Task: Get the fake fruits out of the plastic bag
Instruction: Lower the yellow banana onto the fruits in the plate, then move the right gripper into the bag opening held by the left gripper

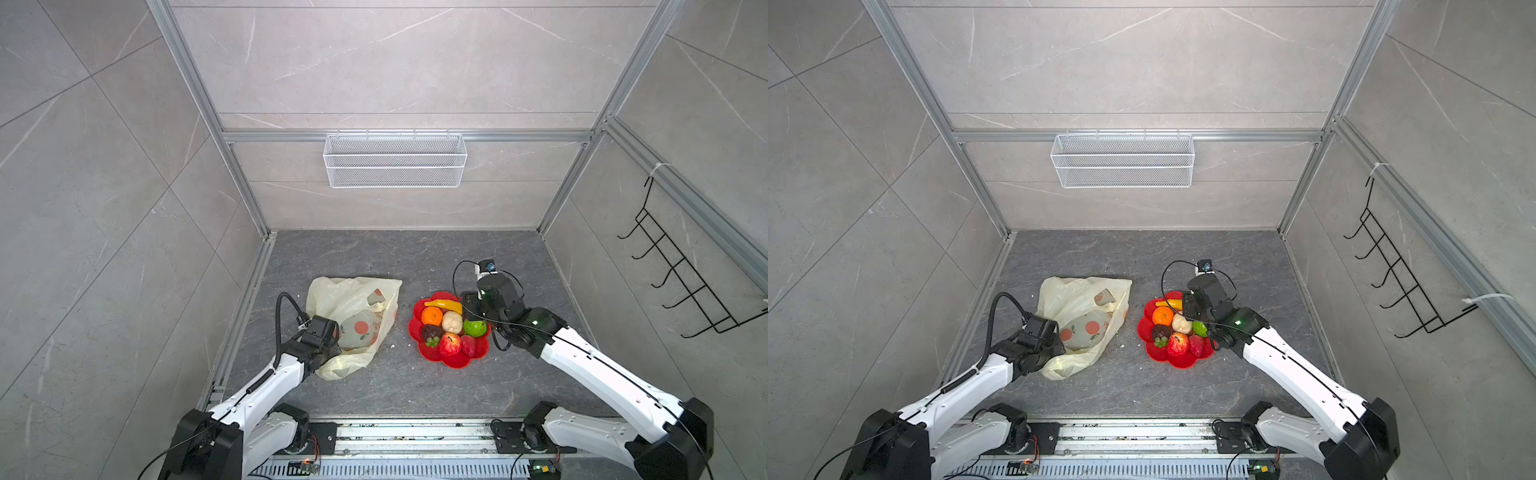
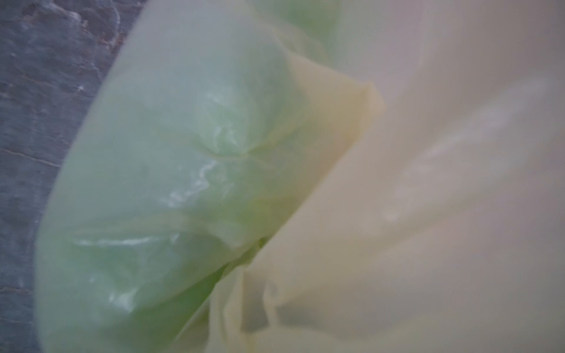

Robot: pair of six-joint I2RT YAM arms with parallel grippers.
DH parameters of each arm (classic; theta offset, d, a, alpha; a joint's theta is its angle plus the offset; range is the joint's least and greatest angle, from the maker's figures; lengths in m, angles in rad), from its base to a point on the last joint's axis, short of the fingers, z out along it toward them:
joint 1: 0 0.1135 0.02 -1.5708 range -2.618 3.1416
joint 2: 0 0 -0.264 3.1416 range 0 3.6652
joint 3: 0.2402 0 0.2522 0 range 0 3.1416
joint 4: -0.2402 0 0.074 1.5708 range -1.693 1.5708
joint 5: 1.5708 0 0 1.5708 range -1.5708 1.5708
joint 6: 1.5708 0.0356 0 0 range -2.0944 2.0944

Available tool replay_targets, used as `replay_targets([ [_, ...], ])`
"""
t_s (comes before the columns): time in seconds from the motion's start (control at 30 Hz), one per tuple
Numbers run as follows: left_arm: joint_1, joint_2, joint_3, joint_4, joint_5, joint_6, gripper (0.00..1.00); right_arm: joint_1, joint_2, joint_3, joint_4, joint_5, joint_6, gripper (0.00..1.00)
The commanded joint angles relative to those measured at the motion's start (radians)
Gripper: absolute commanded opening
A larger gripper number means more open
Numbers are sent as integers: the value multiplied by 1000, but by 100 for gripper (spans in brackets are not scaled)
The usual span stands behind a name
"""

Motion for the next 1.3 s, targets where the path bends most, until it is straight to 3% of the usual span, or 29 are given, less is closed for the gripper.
replay_targets([
  [0.0,-3,10,57,29,32,79,9,102,-6,44,-9,-61,65,64],
  [0.17,-59,8,81,66,43,151,9,275,138,72,157,-144,111,59],
  [0.33,-70,-8,50,76,76,164,9,389,426,200,261,-231,157,59],
  [0.5,-72,-73,-7,75,107,101,10,399,618,340,275,-249,176,59],
  [0.73,-72,-216,-53,-20,48,-6,11,406,821,478,269,-332,195,58],
  [1.03,-72,-425,-35,-194,-149,-67,11,465,930,455,316,-346,249,57],
  [1.27,-72,-446,-17,-204,-173,-49,11,465,963,510,333,-342,364,64],
])
